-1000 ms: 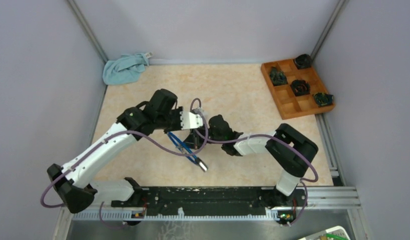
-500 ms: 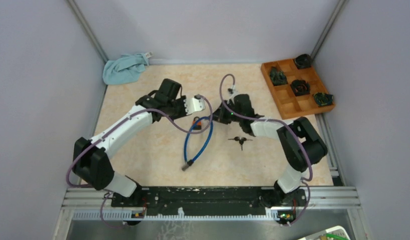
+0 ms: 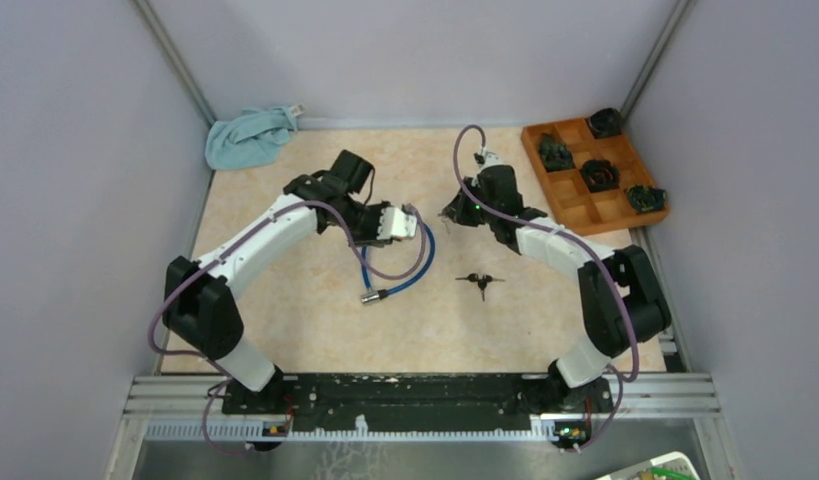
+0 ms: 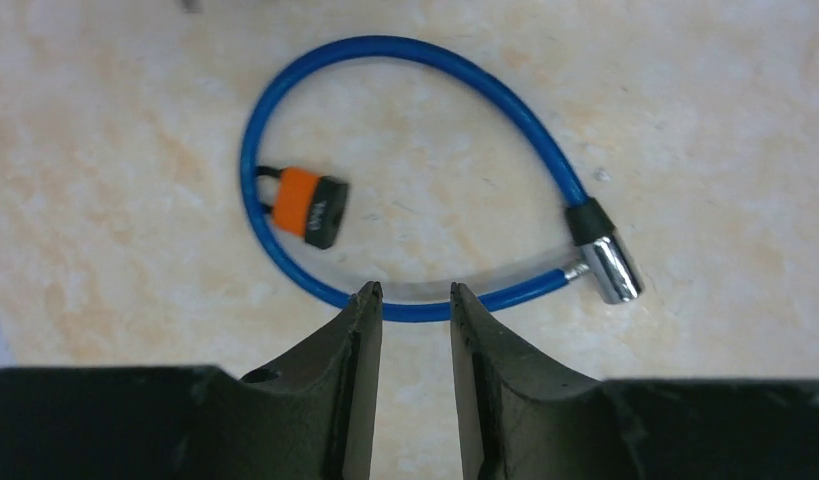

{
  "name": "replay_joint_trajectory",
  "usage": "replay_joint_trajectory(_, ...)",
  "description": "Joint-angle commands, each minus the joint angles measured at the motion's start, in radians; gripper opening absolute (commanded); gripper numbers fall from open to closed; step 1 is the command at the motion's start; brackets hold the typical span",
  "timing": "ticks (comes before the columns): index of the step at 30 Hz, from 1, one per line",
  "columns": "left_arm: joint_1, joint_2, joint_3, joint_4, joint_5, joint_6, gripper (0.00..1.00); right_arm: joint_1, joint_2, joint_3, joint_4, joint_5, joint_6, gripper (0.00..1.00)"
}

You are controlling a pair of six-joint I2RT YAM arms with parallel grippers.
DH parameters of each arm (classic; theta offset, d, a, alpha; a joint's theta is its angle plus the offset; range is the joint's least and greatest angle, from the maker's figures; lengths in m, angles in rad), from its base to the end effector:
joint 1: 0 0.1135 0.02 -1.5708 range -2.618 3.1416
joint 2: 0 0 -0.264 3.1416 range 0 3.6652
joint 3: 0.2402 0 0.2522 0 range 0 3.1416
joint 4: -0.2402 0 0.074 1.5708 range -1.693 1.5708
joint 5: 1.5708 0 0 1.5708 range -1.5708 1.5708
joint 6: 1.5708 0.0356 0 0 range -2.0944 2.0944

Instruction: Unlock with the key

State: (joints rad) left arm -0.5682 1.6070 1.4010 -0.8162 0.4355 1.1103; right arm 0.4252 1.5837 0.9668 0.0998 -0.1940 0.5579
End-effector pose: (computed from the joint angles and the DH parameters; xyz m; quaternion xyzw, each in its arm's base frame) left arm 0.2760 -0.1940 0.2953 0.7385 0.5843 -0.1296 0.3105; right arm 0.3184 0.1517 0.2309 0.0085 0.8617 0.3100 0.4017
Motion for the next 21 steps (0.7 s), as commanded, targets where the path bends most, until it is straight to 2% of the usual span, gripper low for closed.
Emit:
replay_joint_trajectory(1, -0.018, 0.033, -0.067, -0.228, 0.014, 0.372, 0.37, -0.011, -0.112, 0.000, -0.061, 0.080, -0.059, 0.00)
replay_joint_trajectory(5, -0.006, 0.046, -0.158, -0.156, -0.156, 0.563, 0.38, -0.047, -0.207, -0.053, -0.075, 0.074, -0.047, 0.00)
replay_joint_trajectory(11, -0.021, 0.051, -0.281, -0.011, -0.217, 0.768, 0.42, -0.059, -0.308, -0.115, -0.102, 0.074, -0.042, 0.00)
replay_joint_trajectory(14, -0.031, 0.097, -0.289, -0.001, -0.280, 0.817, 0.42, -0.068, -0.348, -0.132, -0.105, 0.063, -0.030, 0.00)
replay_joint_trajectory(21, -0.046, 0.156, -0.323, 0.118, -0.313, 0.856, 0.43, -0.080, -0.413, -0.154, -0.109, 0.039, -0.009, 0.00)
